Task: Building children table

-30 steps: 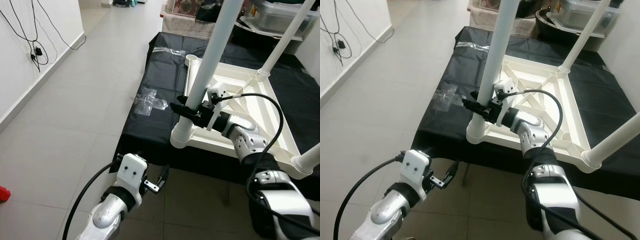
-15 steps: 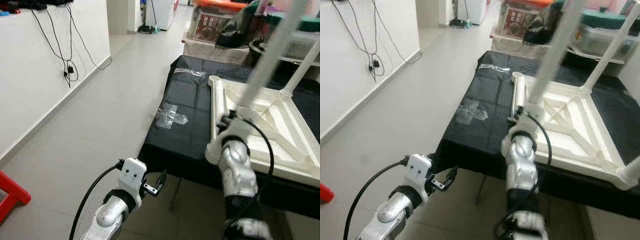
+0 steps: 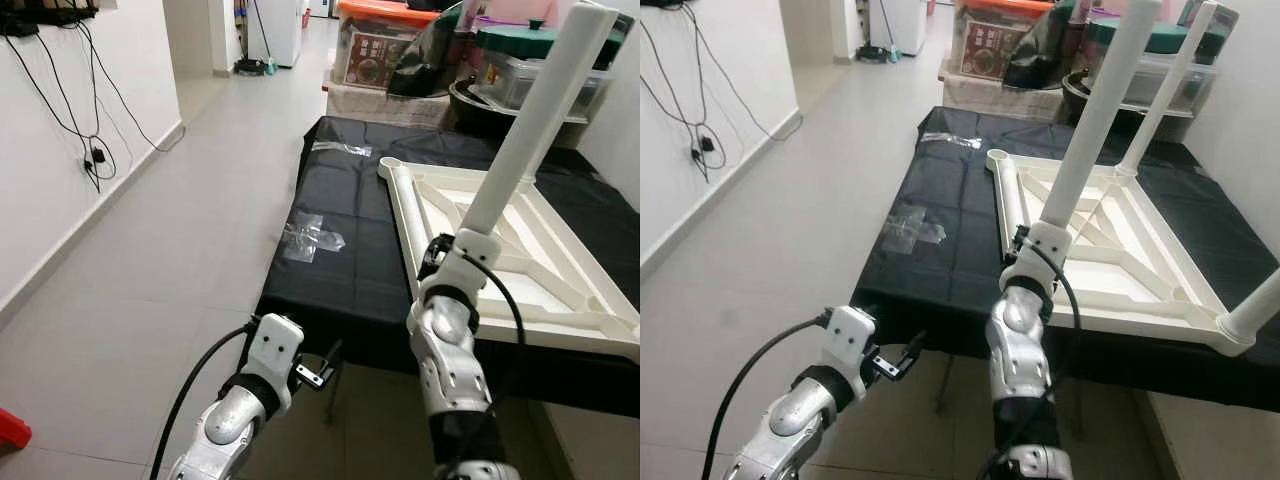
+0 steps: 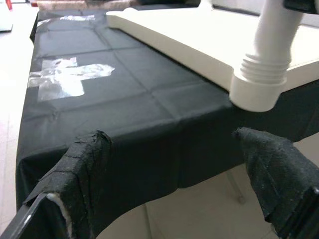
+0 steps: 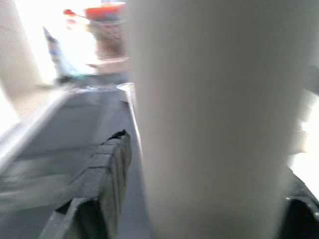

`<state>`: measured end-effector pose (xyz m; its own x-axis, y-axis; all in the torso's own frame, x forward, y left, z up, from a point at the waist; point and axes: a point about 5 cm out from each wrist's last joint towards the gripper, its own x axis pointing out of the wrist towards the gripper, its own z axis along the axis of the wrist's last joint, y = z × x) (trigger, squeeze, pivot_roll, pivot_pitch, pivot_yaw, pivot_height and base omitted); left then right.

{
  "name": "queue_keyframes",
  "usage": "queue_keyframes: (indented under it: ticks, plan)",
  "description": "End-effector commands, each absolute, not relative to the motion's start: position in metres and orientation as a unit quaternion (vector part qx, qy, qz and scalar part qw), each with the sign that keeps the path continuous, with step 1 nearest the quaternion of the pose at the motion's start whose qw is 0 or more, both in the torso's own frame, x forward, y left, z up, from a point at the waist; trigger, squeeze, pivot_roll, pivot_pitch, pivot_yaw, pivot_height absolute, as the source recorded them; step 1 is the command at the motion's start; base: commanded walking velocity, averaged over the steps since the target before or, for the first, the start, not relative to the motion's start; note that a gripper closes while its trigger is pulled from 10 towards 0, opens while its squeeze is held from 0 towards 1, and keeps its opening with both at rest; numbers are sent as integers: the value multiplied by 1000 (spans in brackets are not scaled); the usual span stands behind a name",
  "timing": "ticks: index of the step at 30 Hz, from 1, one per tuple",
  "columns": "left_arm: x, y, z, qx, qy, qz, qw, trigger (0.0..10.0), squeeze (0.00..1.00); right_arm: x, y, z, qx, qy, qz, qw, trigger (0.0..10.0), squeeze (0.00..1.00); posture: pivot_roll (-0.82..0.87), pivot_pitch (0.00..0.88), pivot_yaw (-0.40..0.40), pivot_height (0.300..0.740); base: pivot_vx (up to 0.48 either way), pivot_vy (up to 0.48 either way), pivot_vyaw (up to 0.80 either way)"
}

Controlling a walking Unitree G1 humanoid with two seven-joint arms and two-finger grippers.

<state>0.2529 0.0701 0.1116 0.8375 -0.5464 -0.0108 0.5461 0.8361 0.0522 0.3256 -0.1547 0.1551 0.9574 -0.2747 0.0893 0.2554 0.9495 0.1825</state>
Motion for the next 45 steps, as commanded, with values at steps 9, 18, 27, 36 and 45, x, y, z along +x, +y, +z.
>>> queue_keyframes:
  ticks: [9,18,27,36,45]
  plan:
    - [260,59,110,12,-16,-319,947,10000,0,318,-161,126,70,-5,149,986,10000,0,97,0,-75,740,0,0,0]
    - [253,46,116,-11,-35,-373,927,10000,0,327,-165,123,59,38,266,962,10000,0,111,0,-72,740,0,0,0]
    - [252,57,122,-19,-63,-336,939,10000,0,348,-163,135,74,34,302,950,10000,0,123,0,-83,740,0,0,0]
    - [253,65,124,-5,-79,-304,949,10000,0,350,-172,120,62,48,221,972,0,0,123,0,-88,740,0,0,0]
    - [254,65,126,0,-85,-302,949,10000,0,324,-206,110,57,41,-199,977,0,0,95,0,-69,740,0,0,0]
